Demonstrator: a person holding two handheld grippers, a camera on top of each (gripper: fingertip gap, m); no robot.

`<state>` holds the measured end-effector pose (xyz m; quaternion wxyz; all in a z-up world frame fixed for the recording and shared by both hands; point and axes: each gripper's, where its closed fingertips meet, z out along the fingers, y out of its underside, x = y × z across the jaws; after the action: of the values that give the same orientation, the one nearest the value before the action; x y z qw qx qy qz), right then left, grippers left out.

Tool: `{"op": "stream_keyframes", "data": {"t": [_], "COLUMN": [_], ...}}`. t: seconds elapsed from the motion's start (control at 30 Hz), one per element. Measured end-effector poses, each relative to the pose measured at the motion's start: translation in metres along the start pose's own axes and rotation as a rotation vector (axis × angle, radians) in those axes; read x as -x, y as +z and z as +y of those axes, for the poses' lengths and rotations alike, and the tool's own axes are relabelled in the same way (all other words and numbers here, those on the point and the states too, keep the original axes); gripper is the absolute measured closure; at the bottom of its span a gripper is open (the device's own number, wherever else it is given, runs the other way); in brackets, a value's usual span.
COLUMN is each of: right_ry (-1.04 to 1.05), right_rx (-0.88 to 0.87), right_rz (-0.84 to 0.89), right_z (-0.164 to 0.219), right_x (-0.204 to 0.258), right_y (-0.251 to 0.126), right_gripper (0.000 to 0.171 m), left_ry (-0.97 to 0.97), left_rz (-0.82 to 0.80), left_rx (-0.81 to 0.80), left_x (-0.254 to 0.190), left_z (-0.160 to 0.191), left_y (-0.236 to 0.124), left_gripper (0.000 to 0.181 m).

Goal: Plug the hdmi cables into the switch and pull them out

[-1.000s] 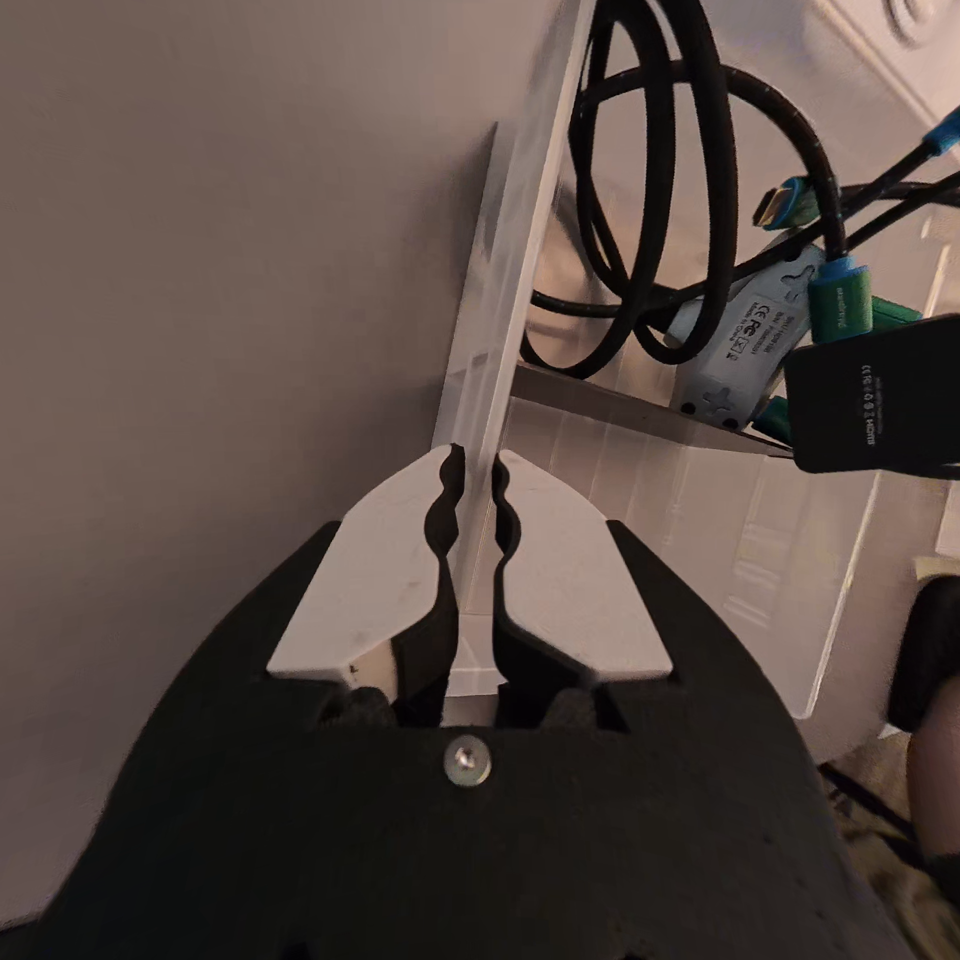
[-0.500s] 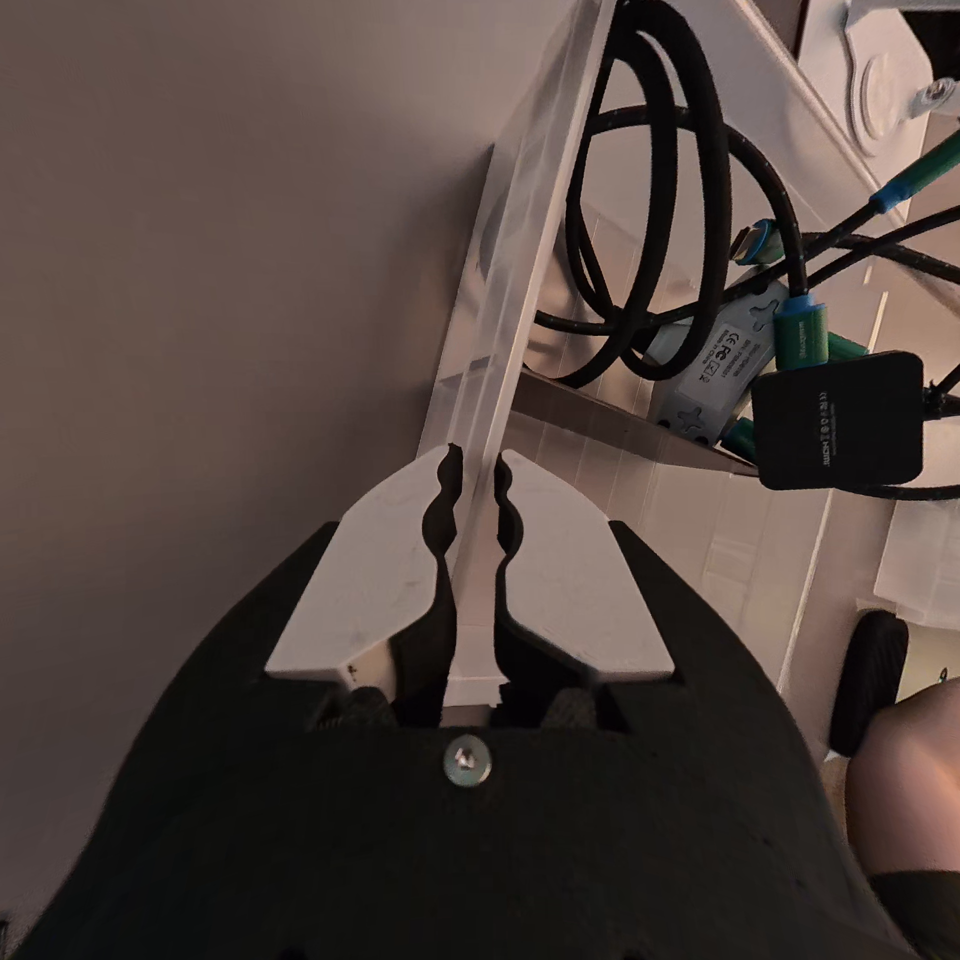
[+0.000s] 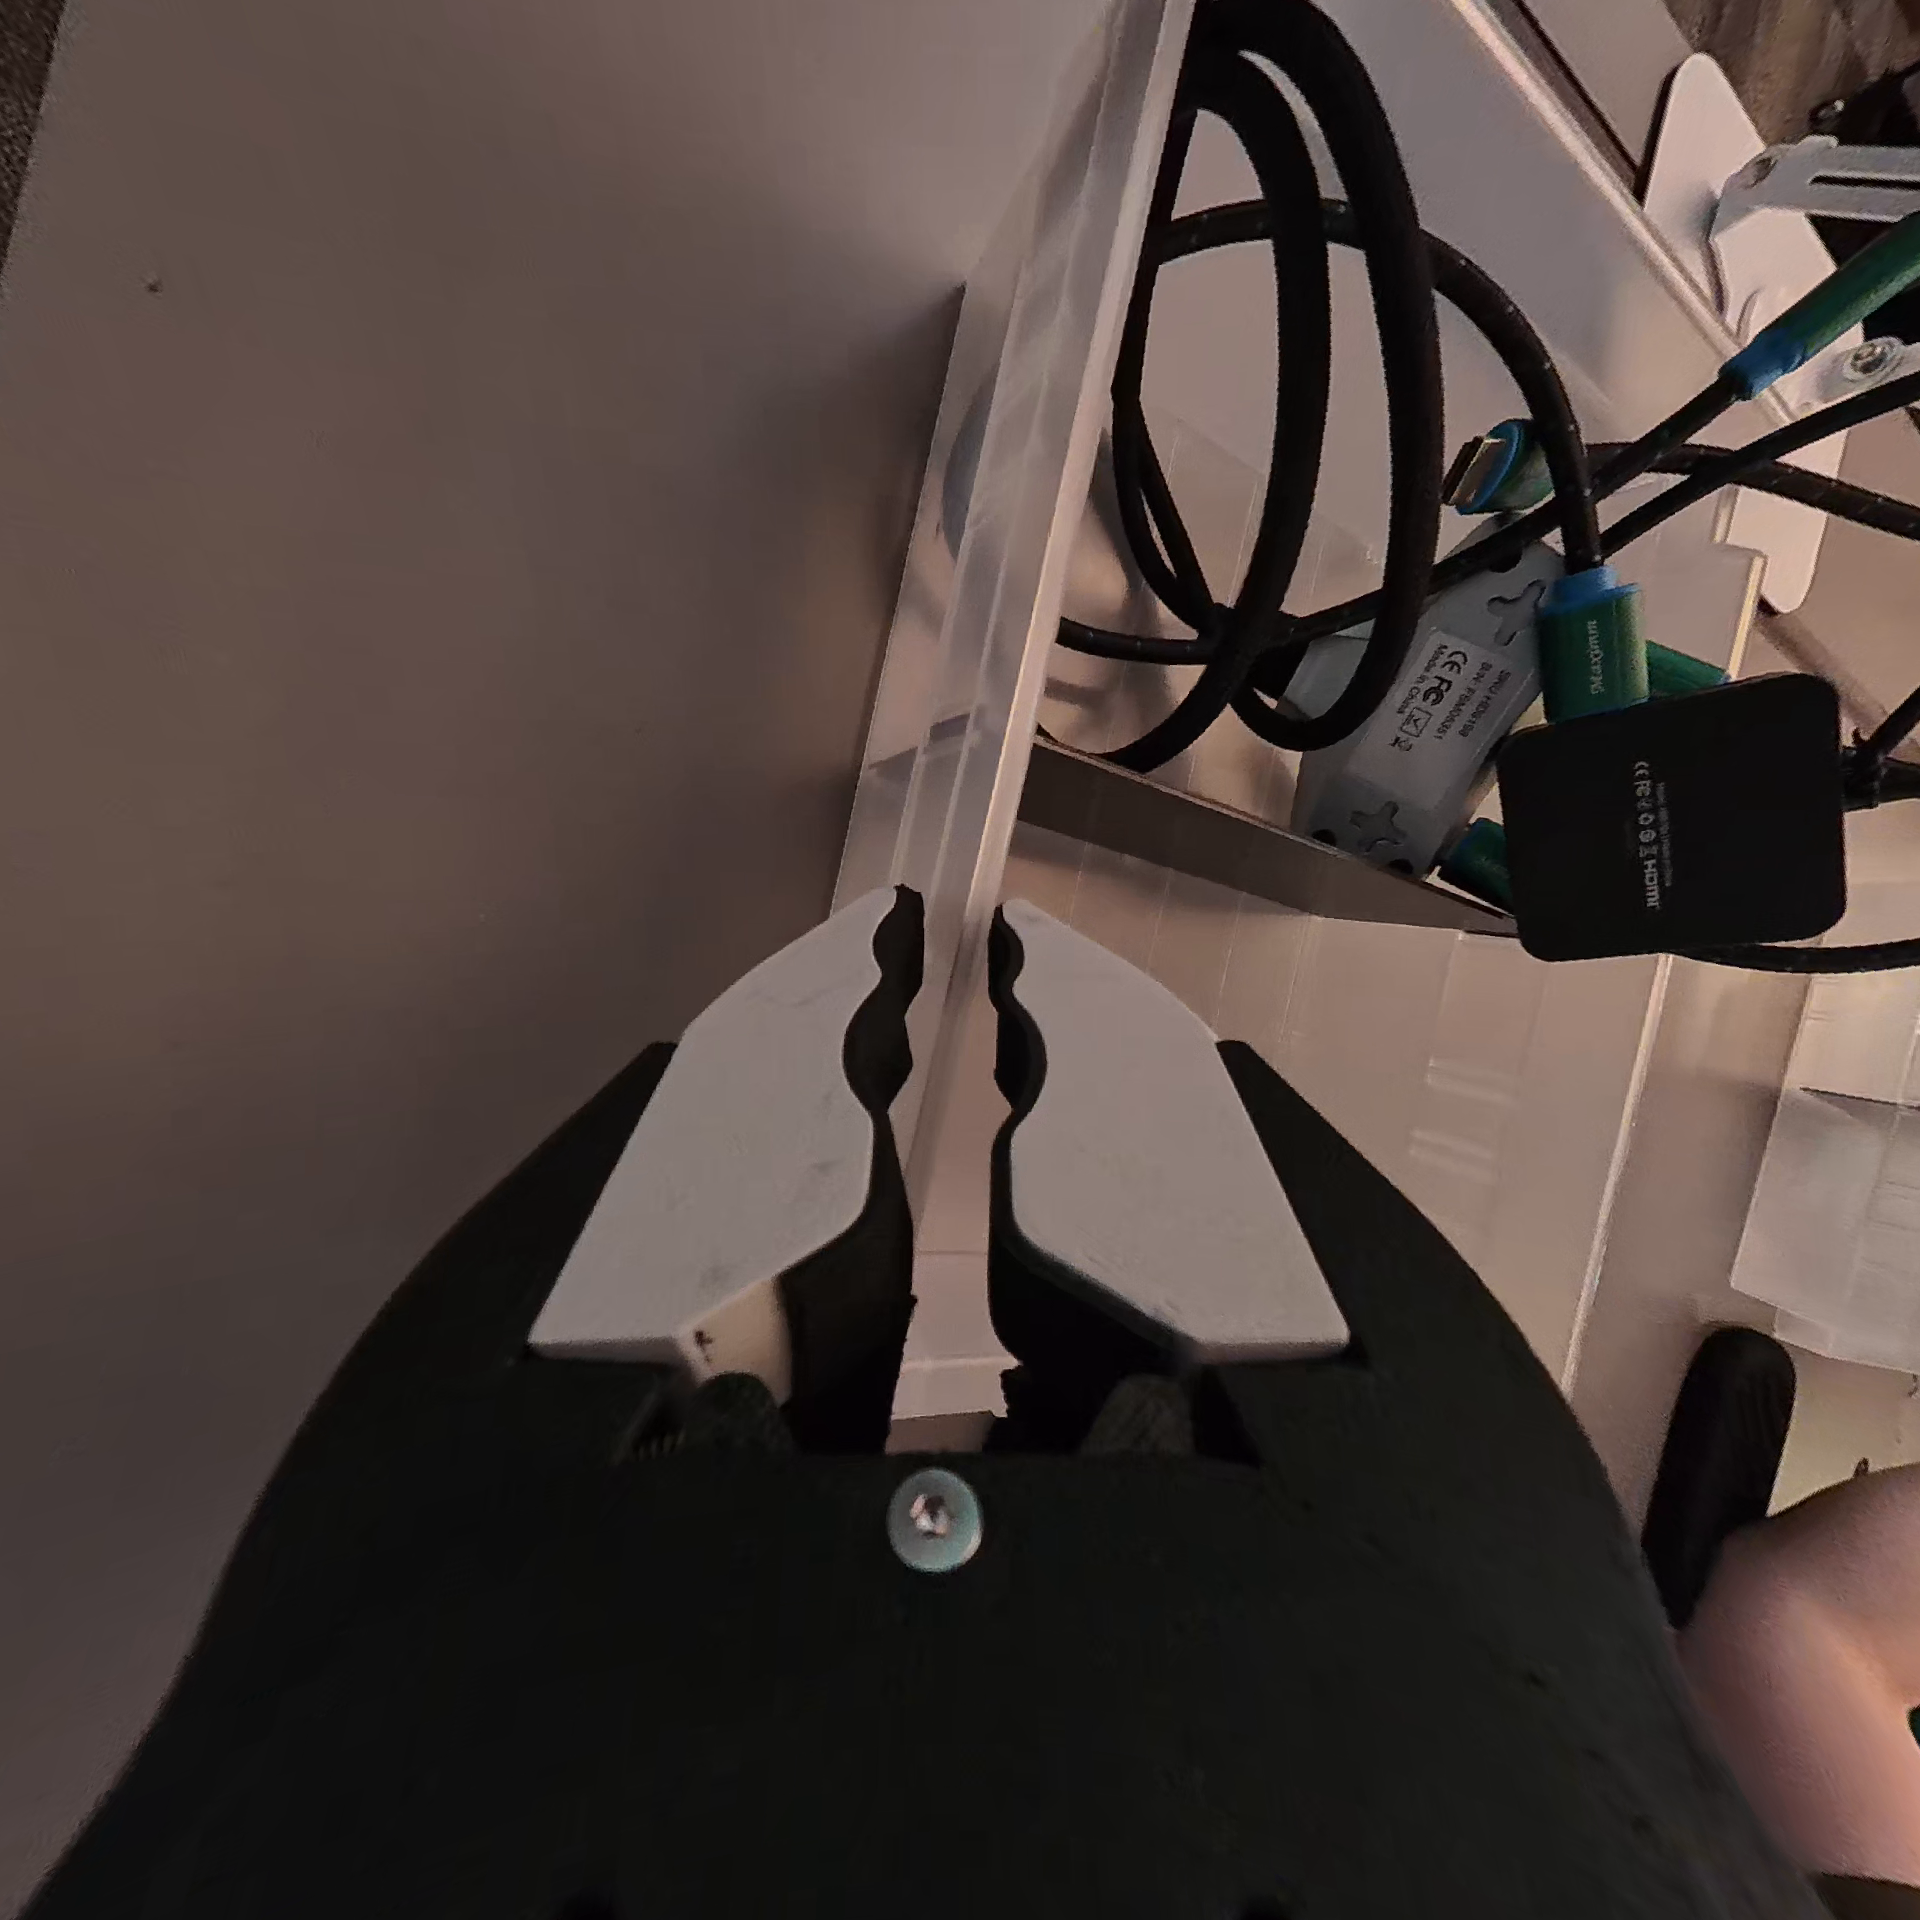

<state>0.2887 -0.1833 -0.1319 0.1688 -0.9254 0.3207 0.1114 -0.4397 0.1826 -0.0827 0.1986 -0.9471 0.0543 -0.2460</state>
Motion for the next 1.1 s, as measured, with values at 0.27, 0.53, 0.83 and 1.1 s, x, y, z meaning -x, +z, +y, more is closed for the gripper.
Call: {"op": "stream_keyframes", "data": {"t": [0.27, 0.53, 0.83, 1.1], "right_ry": [0.003, -0.017, -0.074, -0.582], "right_rx": [-0.001, -0.058, -0.397, -1.030], "right_rz": [0.003, -0.052, 0.024, 0.169], "right_z": [-0.003, -0.006, -0.036, -0.063], "right_x": [0.000, 0.002, 0.005, 0.101], "right_y": [0.001, -0.006, -0.074, -0.196], "right_gripper": [0.162, 0.157, 0.146, 0.139], "left_ry": [-0.003, 0.128, 0.841, 0.971], "left_rz": [0.036, 0.196, 0.647, 0.481], "left_rx": [0.001, -0.437, -0.713, -0.578], "left_x": [-0.002, -0.054, -0.194, -0.206], "left_z": [0.000, -0.050, -0.021, -0.016], "left_y": [0.000, -0.080, -0.087, -0.022], "left_gripper": [0.168, 0.146, 0.099, 0.065]}}
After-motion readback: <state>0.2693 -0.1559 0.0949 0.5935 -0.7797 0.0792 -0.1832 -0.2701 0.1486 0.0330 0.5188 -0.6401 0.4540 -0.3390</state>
